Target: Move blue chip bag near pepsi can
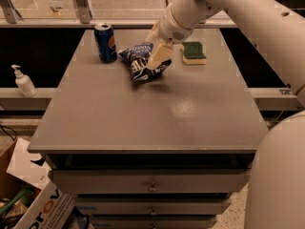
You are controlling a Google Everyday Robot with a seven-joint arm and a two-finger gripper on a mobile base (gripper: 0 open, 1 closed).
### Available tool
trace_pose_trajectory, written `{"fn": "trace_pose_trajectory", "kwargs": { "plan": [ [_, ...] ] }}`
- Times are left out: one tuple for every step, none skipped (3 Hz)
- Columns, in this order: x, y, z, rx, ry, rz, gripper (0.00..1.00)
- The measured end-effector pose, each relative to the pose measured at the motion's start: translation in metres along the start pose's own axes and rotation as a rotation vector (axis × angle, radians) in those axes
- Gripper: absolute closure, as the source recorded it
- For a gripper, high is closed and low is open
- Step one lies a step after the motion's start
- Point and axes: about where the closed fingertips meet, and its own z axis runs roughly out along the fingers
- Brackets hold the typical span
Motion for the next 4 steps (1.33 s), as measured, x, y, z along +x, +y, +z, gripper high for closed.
{"fn": "trace_pose_trajectory", "kwargs": {
  "plan": [
    [0.000,0.001,0.002,-0.003,0.000,0.000,0.00],
    [-0.004,-0.004,0.001,0.028,-0.037,-0.002,0.00],
    [-0.012,0.000,-0.020,0.091,-0.077,0.004,0.00],
    [-0.013,0.010,-0.052,0.131,-0.078,0.018,0.00]
  ]
}}
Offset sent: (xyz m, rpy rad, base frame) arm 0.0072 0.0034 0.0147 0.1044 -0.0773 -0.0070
